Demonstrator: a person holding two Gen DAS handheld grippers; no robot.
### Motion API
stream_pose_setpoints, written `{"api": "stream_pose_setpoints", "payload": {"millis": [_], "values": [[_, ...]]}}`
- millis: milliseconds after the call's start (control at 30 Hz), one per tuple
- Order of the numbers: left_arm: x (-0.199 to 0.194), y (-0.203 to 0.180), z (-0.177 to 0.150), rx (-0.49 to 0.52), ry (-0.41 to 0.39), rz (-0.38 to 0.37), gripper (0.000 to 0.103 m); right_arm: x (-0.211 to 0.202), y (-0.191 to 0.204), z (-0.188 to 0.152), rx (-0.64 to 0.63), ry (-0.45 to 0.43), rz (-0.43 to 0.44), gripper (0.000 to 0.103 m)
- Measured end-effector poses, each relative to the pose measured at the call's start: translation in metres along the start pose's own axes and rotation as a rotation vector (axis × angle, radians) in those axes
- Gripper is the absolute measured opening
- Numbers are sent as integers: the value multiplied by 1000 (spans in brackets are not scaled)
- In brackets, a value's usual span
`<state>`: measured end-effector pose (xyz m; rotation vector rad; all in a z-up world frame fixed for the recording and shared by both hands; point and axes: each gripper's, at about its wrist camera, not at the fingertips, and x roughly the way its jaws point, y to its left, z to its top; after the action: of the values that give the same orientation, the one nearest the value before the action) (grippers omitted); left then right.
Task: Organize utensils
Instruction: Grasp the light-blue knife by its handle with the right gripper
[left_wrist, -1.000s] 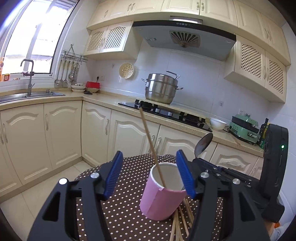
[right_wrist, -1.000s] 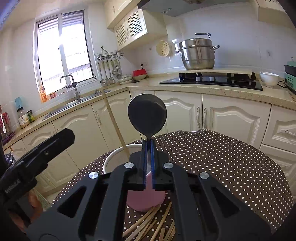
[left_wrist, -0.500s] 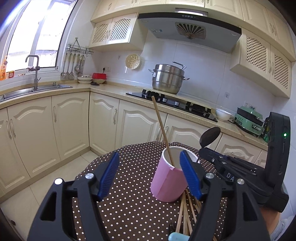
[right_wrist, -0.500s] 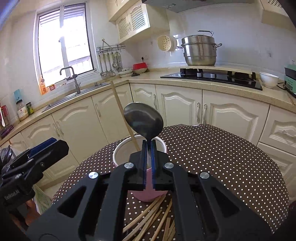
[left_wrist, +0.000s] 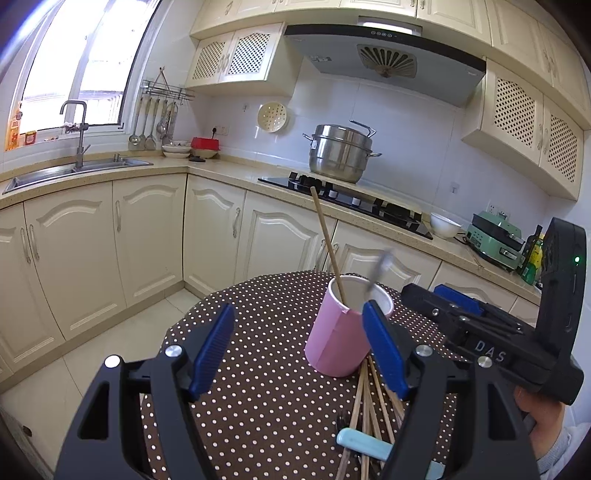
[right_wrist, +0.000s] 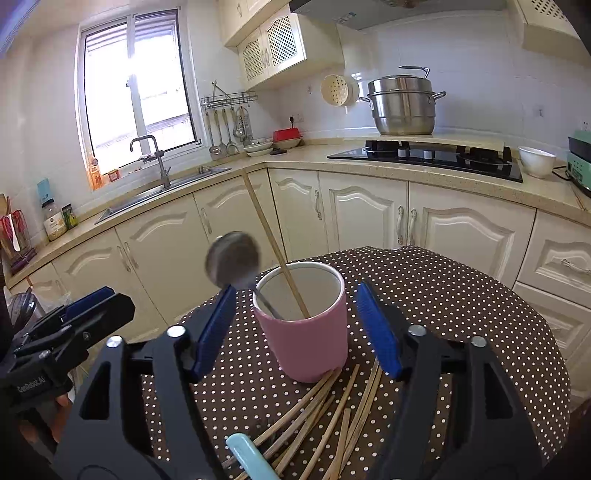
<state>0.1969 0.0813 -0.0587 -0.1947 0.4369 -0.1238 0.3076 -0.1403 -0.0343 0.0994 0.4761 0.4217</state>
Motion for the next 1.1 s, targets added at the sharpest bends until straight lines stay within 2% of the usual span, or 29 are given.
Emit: {"api": "stream_pose_setpoints", "payload": {"millis": [133, 333, 467, 567, 667, 767, 867, 967, 1000, 1067, 1100], "values": [[-7, 0, -3, -2, 17, -5, 71, -11, -3, 3, 5, -5, 10, 79], [-12, 0, -9, -23, 47, -27, 71, -14, -17, 7, 93, 36, 90, 80], [-11, 0, -12, -27, 77, -29, 71, -22, -21, 9, 100, 41, 97, 80], [-7, 2, -17, -32, 133, -35, 71, -29, -24, 11, 104, 62, 85, 80], [0, 4, -25, -41, 220, -44, 71, -30, -23, 7, 57, 141, 61, 80], [6, 5, -38, -58, 287, -53, 71, -23, -11, -12, -62, 270, 39, 80], [8, 2, -51, -55, 328, -43, 71, -12, 3, -42, -156, 382, 51, 80], [8, -1, -64, -32, 352, -43, 71, -1, 13, -65, -207, 451, 71, 79], [8, -2, -67, -24, 360, -45, 71, 1, 14, -70, -209, 466, 81, 76], [8, -3, -73, -12, 374, -49, 71, 8, 20, -81, -216, 513, 114, 65], [8, -4, -75, -5, 379, -51, 71, 10, 22, -84, -225, 527, 120, 63]]}}
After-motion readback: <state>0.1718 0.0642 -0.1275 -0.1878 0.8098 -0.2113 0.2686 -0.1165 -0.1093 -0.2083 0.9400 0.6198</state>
